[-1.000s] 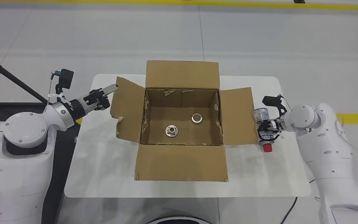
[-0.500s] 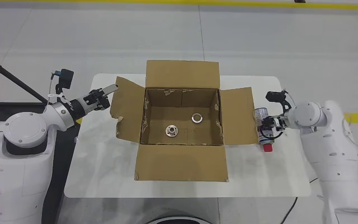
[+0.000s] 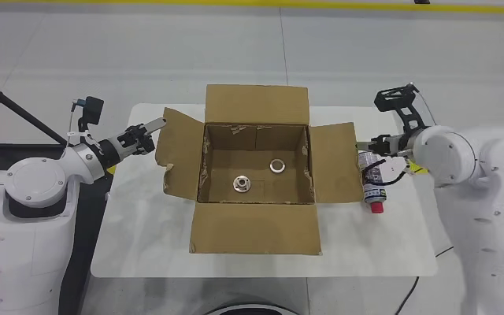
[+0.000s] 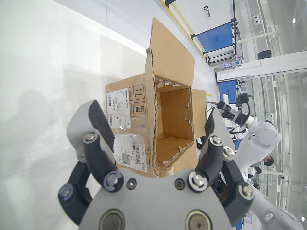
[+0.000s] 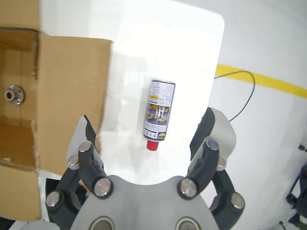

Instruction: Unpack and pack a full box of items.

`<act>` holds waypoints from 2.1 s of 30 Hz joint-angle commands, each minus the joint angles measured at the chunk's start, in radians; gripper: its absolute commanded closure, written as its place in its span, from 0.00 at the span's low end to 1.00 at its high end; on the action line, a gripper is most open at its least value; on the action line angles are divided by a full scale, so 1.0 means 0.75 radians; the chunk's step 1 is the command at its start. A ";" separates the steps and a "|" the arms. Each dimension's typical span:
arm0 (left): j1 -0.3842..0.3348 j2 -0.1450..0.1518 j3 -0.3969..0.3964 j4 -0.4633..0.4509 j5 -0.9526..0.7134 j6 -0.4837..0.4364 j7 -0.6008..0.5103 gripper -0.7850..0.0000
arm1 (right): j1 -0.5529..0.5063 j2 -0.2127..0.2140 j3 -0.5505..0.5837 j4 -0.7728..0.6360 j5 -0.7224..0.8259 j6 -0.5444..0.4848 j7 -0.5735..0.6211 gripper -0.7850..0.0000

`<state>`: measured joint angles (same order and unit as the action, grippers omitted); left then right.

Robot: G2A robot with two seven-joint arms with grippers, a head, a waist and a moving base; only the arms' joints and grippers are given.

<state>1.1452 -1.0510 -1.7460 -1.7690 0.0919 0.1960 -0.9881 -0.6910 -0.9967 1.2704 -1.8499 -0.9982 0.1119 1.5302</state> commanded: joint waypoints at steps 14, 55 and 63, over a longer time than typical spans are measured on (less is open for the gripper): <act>0.000 0.000 0.000 0.000 0.000 0.000 0.000 0.00 | 0.367 -0.171 -0.652 0.173 0.172 0.034 -0.159 0.14; 0.042 0.005 0.015 -0.019 -0.142 -0.109 0.166 0.00 | 0.594 -0.565 -1.084 1.249 0.455 -0.071 -0.479 0.62; 0.042 0.005 0.015 -0.019 -0.142 -0.109 0.166 0.00 | 0.603 -0.621 -1.103 1.372 0.451 -0.091 -0.512 0.67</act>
<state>1.1769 -1.0476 -1.7349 -1.7834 -0.0144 0.1143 -0.8638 -0.2394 -1.4566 0.4448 -0.8330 -0.6592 0.0474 1.1479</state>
